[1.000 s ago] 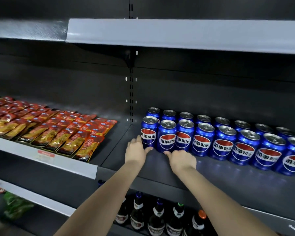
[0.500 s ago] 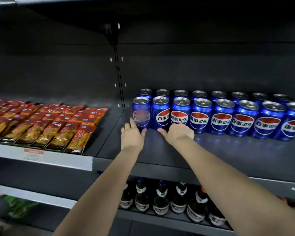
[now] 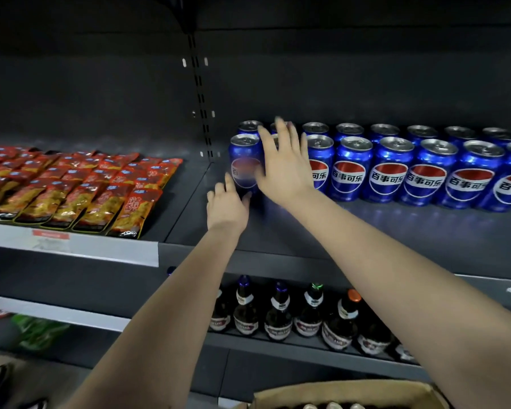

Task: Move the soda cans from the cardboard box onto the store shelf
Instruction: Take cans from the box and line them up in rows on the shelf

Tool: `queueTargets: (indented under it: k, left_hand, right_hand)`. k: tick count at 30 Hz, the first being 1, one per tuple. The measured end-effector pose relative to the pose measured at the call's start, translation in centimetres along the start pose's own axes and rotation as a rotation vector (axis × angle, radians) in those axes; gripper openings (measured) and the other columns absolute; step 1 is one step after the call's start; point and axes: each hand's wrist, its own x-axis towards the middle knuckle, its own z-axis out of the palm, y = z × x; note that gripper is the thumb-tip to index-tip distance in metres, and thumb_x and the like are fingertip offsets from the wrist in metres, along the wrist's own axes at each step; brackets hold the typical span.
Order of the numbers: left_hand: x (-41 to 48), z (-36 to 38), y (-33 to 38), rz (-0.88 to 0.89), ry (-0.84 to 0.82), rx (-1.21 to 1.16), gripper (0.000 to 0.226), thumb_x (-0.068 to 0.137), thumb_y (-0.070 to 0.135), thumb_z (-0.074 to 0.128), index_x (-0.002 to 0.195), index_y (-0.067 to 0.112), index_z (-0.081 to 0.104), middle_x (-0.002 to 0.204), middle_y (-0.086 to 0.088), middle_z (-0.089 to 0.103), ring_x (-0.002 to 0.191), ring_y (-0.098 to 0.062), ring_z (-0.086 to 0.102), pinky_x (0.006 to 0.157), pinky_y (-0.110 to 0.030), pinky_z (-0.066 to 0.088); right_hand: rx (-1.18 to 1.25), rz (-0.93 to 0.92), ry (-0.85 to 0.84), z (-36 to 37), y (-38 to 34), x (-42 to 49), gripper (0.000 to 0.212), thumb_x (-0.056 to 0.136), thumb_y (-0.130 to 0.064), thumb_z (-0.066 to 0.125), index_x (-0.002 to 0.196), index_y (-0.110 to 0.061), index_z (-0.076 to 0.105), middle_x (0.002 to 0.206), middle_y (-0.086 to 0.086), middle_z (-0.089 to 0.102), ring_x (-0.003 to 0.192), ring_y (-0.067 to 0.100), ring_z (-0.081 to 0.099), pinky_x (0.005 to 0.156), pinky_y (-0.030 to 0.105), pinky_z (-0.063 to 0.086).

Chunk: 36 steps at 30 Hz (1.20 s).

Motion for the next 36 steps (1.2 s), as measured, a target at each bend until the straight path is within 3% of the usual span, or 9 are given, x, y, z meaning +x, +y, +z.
queueTargets:
  k: [3,9,13,16,20,24,28,30,36]
  left_hand:
    - [0.0,0.2,-0.1,0.006,-0.001,0.009,0.068,0.099,0.039,0.041,0.152,0.007,0.012,0.145,-0.017,0.035,0.129,-0.037,0.034,0.106,-0.041,0.03]
    - [0.0,0.2,-0.1,0.006,-0.014,0.034,0.068,0.1,0.041,0.037,0.152,0.007,0.008,0.146,-0.017,0.034,0.129,-0.036,0.033,0.105,-0.039,0.03]
    - [-0.2,0.0,-0.1,-0.001,-0.027,0.022,0.068,0.1,0.041,0.038,0.152,0.008,0.008,0.146,-0.017,0.034,0.129,-0.035,0.033,0.105,-0.04,0.031]
    - [-0.2,-0.2,0.0,-0.003,-0.043,0.012,0.069,0.1,0.041,0.038,0.152,0.009,0.006,0.147,-0.016,0.032,0.131,-0.034,0.032,0.106,-0.04,0.03]
    - [-0.2,-0.2,0.0,-0.001,-0.04,0.022,0.07,0.099,0.041,0.039,0.152,0.008,0.007,0.147,-0.018,0.031,0.131,-0.036,0.031,0.107,-0.042,0.029]
    - [0.0,0.0,0.2,-0.006,-0.038,0.05,0.07,0.099,0.041,0.039,0.152,0.006,0.008,0.148,-0.021,0.029,0.133,-0.039,0.029,0.108,-0.045,0.028]
    - [0.0,-0.2,0.3,-0.027,-0.042,0.129,0.073,0.1,0.04,0.038,0.148,-0.008,0.011,0.148,-0.027,0.027,0.134,-0.041,0.028,0.109,-0.044,0.027]
    - [-0.4,-0.6,0.9,-0.034,-0.044,0.119,0.071,0.1,0.038,0.039,0.146,-0.011,0.015,0.146,-0.029,0.028,0.132,-0.043,0.031,0.108,-0.046,0.029]
    - [-5.2,-3.1,3.1,0.046,0.047,0.052,0.041,0.097,0.028,0.043,0.126,0.001,0.05,0.129,-0.023,0.047,0.116,-0.043,0.048,0.096,-0.047,0.041]
  right_hand:
    - [-0.112,0.027,-0.113,0.4,0.6,0.7,0.08,0.083,-0.019,0.061,0.15,-0.011,0.018,0.152,0.017,0.025,0.143,0.033,0.018,0.119,0.045,0.002]
    - [-0.152,0.106,0.013,0.8,0.2,2.0,0.067,0.085,-0.032,0.068,0.137,-0.005,0.037,0.134,0.016,0.044,0.128,0.032,0.037,0.111,0.04,0.025]
    - [-0.152,0.103,0.004,0.8,0.2,1.8,0.066,0.083,-0.04,0.068,0.13,-0.002,0.041,0.133,0.015,0.045,0.127,0.031,0.038,0.11,0.039,0.026]
    - [-0.124,0.087,-0.03,1.0,0.2,1.0,0.079,0.087,-0.046,0.061,0.144,-0.004,0.028,0.146,0.016,0.035,0.138,0.03,0.029,0.12,0.043,0.01]
    - [0.01,0.016,0.008,1.0,-0.4,-4.3,0.08,0.094,-0.04,0.049,0.153,-0.015,0.001,0.161,0.008,-0.001,0.149,0.024,0.001,0.119,0.047,0.001]
    - [0.145,0.097,-0.243,0.4,-0.2,-8.8,0.065,0.097,-0.045,0.04,0.152,-0.024,0.013,0.161,0.0,-0.005,0.148,0.025,-0.006,0.114,0.059,-0.002]
    - [0.237,0.176,-0.254,-2.0,1.0,-10.1,0.06,0.098,-0.047,0.036,0.151,-0.023,0.019,0.161,-0.001,-0.002,0.148,0.027,-0.004,0.114,0.063,0.001]
    - [0.224,0.166,-0.222,-3.3,1.7,-10.8,0.059,0.098,-0.047,0.037,0.15,-0.024,0.021,0.161,-0.001,-0.001,0.148,0.03,-0.002,0.114,0.063,0.003]
    - [0.229,0.177,-0.211,-5.5,2.4,-13.7,0.056,0.096,-0.038,0.045,0.147,-0.023,0.027,0.159,0.005,0.005,0.146,0.038,0.004,0.114,0.062,0.012]
